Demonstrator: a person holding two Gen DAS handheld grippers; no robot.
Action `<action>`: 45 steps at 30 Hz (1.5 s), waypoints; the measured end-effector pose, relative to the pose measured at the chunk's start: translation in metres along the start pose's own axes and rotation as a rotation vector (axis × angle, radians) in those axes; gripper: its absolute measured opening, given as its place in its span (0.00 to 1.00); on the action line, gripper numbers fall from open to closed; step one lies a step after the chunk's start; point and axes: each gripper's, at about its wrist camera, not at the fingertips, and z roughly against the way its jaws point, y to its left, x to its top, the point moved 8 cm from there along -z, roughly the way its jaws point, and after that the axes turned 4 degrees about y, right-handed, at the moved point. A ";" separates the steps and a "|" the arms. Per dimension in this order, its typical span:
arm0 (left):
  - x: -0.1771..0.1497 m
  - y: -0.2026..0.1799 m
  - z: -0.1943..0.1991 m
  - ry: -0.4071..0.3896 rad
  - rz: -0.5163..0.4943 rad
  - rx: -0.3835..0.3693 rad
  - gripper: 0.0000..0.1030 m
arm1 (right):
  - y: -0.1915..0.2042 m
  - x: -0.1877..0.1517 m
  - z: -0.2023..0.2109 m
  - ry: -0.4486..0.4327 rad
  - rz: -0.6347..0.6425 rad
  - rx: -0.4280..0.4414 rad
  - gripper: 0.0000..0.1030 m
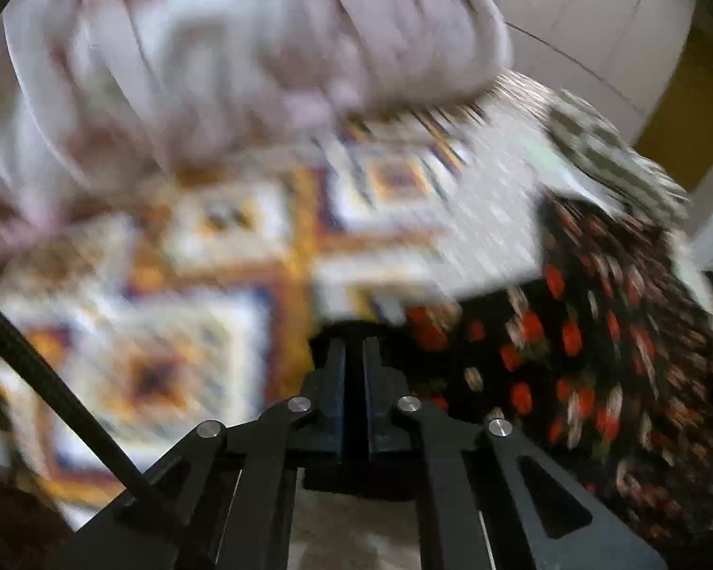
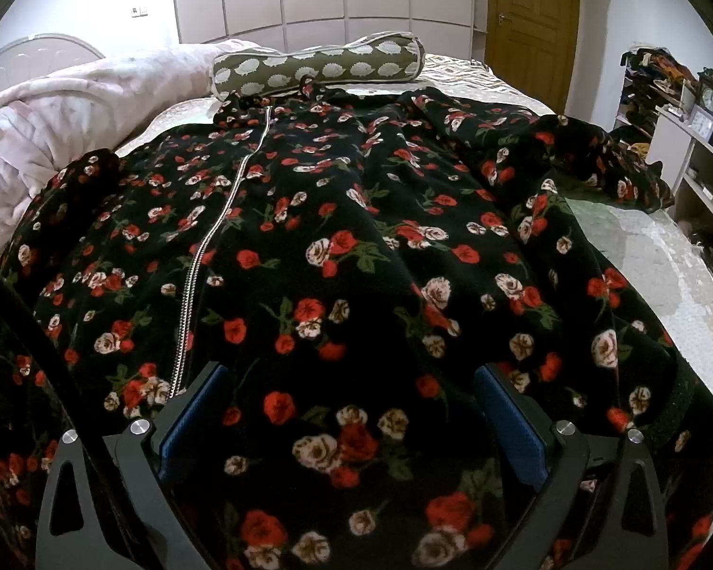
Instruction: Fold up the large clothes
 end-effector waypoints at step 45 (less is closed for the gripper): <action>-0.132 -0.222 0.107 -0.053 -0.330 -0.225 0.71 | -0.284 0.183 -0.031 0.027 -0.632 -0.066 0.75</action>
